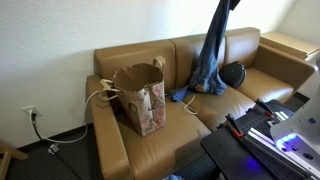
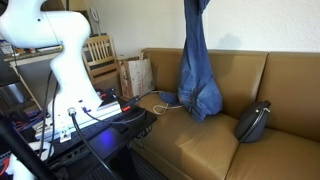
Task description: Remove the jeans from the bag and put them on the couch
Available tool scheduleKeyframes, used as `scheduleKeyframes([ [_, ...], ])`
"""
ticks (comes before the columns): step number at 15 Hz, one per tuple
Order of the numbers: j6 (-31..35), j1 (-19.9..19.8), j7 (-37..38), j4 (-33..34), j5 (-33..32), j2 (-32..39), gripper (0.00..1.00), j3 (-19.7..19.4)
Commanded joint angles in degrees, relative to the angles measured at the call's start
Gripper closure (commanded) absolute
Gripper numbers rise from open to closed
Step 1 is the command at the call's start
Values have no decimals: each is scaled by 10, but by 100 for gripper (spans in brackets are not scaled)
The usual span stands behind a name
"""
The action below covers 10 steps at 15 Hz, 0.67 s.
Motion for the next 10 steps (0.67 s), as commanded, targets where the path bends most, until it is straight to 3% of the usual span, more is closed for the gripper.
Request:
scheduleKeyframes([
  [1,2,0,0,-2,-1,-1,89,0],
  [3,2,0,0,-1,-2,-1,89,0],
  [4,2,12,2,-4,-2,11,97,-15],
  [6,-35,102,19,-17,13,34,97,-119],
  [10,-100,273,101,-48,-44,11,97,-308],
])
